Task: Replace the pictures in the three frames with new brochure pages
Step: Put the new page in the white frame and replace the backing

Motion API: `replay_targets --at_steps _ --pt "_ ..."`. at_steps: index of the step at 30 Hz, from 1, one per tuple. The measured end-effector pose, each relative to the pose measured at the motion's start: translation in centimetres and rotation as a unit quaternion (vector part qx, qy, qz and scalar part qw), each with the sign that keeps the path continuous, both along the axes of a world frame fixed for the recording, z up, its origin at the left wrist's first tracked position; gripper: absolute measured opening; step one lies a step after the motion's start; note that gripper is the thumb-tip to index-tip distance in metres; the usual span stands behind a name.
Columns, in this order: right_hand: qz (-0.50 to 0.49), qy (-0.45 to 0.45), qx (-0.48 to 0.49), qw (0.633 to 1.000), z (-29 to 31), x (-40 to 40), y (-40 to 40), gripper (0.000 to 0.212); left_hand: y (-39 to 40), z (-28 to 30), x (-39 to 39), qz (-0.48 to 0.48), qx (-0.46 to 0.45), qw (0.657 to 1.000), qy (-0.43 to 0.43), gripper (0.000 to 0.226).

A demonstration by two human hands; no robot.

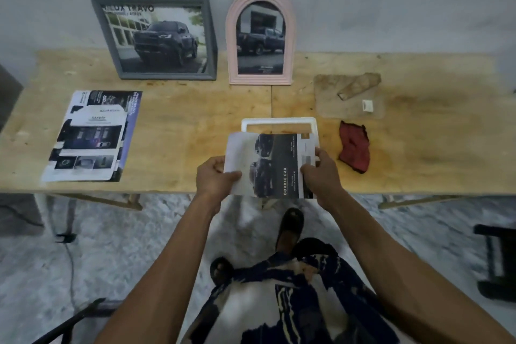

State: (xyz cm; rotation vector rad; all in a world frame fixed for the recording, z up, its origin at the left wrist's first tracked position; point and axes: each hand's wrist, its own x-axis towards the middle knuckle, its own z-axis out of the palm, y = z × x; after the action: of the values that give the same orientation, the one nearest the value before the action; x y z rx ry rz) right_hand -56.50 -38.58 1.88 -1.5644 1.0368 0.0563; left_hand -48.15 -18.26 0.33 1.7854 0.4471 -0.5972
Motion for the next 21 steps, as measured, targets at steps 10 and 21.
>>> replay_targets --at_steps 10,21 --pt "0.037 0.046 -0.056 0.997 -1.8 3.5 -8.0 0.047 -8.1 -1.2 1.9 -0.026 0.135 0.989 -0.048 0.047" --pt "0.047 0.060 -0.074 0.994 -3.4 4.9 -8.9 0.042 -8.9 -2.6 3.8 -0.089 0.196 0.974 -0.070 0.049"
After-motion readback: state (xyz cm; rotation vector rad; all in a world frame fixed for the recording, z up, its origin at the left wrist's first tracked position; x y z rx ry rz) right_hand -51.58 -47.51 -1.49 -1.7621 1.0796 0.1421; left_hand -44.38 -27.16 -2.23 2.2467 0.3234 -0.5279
